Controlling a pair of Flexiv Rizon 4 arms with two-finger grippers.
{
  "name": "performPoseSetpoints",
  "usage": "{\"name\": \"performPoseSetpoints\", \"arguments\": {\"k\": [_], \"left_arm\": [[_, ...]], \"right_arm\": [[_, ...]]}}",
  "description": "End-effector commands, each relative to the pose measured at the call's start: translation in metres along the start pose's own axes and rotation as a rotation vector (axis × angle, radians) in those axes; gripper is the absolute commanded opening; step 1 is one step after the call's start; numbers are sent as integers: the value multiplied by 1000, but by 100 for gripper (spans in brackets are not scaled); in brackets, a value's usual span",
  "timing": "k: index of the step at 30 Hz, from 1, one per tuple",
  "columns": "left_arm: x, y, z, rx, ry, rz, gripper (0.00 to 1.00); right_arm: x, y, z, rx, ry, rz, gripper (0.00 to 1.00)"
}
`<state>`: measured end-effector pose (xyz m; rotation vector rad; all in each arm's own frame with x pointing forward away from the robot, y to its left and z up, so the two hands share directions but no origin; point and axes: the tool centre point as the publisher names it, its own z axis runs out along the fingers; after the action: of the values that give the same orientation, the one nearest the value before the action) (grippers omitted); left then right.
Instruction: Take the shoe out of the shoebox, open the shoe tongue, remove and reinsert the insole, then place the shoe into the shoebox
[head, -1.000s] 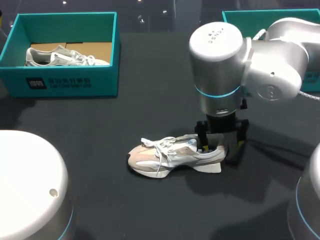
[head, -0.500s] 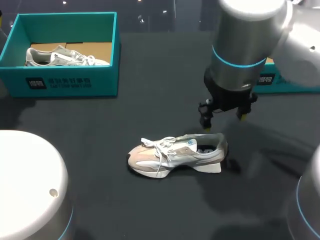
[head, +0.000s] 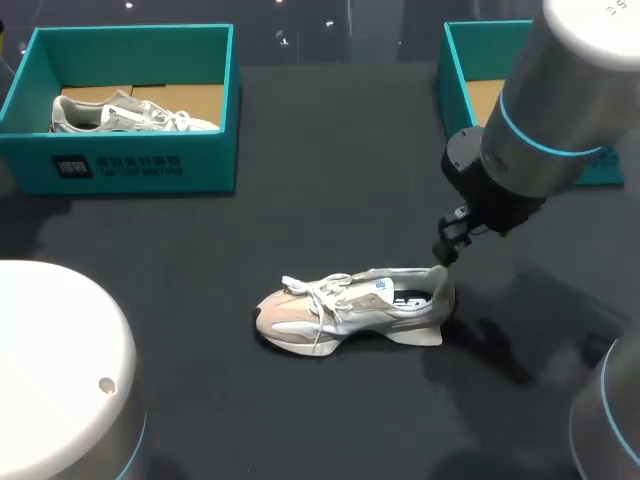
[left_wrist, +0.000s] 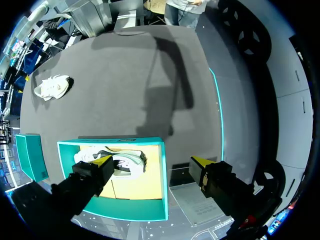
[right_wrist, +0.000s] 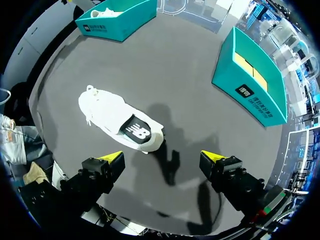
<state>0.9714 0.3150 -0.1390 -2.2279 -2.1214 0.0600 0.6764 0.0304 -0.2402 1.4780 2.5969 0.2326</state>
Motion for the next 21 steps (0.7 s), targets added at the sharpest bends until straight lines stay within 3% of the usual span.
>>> {"name": "performPoseSetpoints", "arguments": {"k": [1, 6, 18, 21], "left_arm": [[0, 0, 0, 0, 3, 1, 100], [0, 0, 0, 0, 3, 1, 100], [0, 0, 0, 0, 3, 1, 100], [0, 0, 0, 0, 3, 1, 100]], "right_arm": [[-18, -19, 0, -486, 216, -213, 100], [-39, -31, 15, -627, 320, -358, 100], [-39, -31, 15, -627, 320, -358, 100], [-46, -33, 22, -754, 304, -438, 100]]}}
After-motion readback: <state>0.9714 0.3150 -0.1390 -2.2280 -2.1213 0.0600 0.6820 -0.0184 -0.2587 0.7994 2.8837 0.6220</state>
